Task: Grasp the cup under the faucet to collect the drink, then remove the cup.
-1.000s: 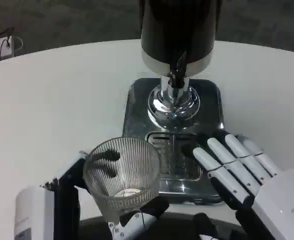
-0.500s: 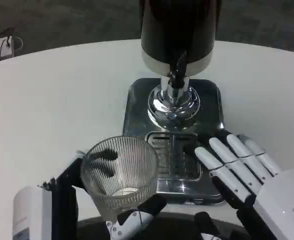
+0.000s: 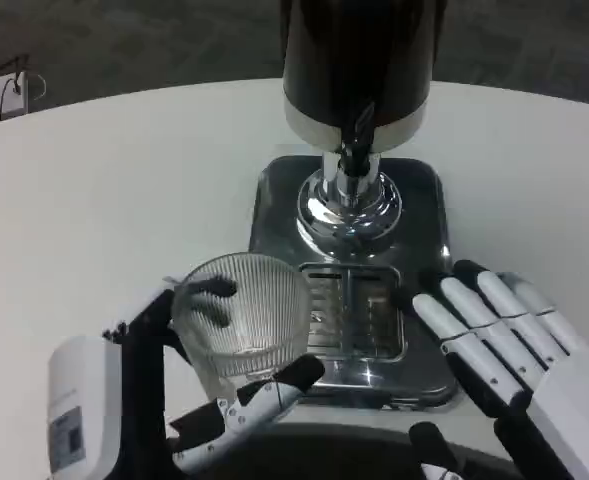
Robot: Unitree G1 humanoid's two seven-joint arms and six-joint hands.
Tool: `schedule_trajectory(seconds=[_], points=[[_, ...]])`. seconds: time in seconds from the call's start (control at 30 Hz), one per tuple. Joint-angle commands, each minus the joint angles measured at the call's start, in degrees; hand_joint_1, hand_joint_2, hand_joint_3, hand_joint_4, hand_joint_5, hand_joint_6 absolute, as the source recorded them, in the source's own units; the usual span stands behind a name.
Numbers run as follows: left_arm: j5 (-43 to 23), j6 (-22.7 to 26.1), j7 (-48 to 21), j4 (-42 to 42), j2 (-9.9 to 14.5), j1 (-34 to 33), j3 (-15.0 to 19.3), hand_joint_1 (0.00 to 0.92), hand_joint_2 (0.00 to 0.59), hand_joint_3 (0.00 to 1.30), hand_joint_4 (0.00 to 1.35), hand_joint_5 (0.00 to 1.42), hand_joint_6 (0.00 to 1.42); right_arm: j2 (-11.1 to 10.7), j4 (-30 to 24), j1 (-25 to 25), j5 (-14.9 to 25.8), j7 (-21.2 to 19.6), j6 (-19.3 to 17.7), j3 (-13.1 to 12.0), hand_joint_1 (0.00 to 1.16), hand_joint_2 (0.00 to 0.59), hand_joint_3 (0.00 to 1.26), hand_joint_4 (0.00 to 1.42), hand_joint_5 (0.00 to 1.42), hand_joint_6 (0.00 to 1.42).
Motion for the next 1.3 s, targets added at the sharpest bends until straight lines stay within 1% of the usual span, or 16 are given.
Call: schedule_trajectory(seconds=[0.03,0.17,0.37,0.5,0.7,0.87,1.07,1.27,1.3], points=[[0.9,-0.4,2.9,6.5,1.3,-6.6,0.4,0.669,0.000,1.01,1.13,1.24,1.42,0.3,-0.9,0.9,0.5,-0.2,0.0,-1.1,0.26,0.545,0.09,0.04,0.02,0.05],[1.4,-0.3,4.9,13.4,2.2,-12.7,0.0,0.673,0.000,1.01,1.13,1.24,1.42,0.4,-1.3,1.4,0.7,-0.1,0.0,-1.8,0.26,0.545,0.09,0.04,0.02,0.05],[2.1,0.1,7.5,23.0,2.8,-20.5,-1.3,0.680,0.000,1.01,1.13,1.24,1.42,0.6,-2.1,2.8,1.1,-0.1,-0.3,-3.1,0.26,0.545,0.09,0.04,0.02,0.05],[2.2,0.7,9.5,30.0,2.9,-25.9,-2.4,0.681,0.000,1.01,1.13,1.24,1.42,0.9,-2.8,4.1,1.3,-0.2,-0.6,-4.1,0.26,0.545,0.09,0.04,0.02,0.05],[1.7,1.4,13.1,38.7,2.9,-31.3,-3.7,0.682,0.000,1.01,1.13,1.24,1.42,1.3,-3.7,5.6,1.7,-0.2,-0.7,-5.2,0.26,0.545,0.09,0.04,0.02,0.05],[0.1,-0.1,15.3,47.8,2.6,-38.0,-4.5,0.677,0.000,1.01,1.13,1.24,1.42,1.7,-4.1,6.5,1.5,-0.8,-1.2,-5.6,0.26,0.545,0.09,0.04,0.02,0.05],[-0.7,-0.6,18.8,54.9,2.0,-42.3,-6.8,0.674,0.000,1.01,1.13,1.24,1.42,2.8,-4.7,6.7,1.1,-1.0,-1.1,-5.6,0.26,0.545,0.09,0.04,0.03,0.06],[-1.7,-1.9,20.2,59.4,2.5,-44.0,-8.2,0.668,0.000,1.01,1.13,1.23,1.42,4.0,-5.2,8.1,1.2,-1.3,-1.1,-6.9,0.25,0.545,0.09,0.04,0.03,0.06],[-1.7,-2.1,20.3,59.8,2.6,-44.2,-8.4,0.653,0.000,1.00,1.13,1.23,1.42,4.1,-5.3,8.3,1.2,-1.3,-1.2,-7.0,0.25,0.545,0.09,0.04,0.03,0.06]])
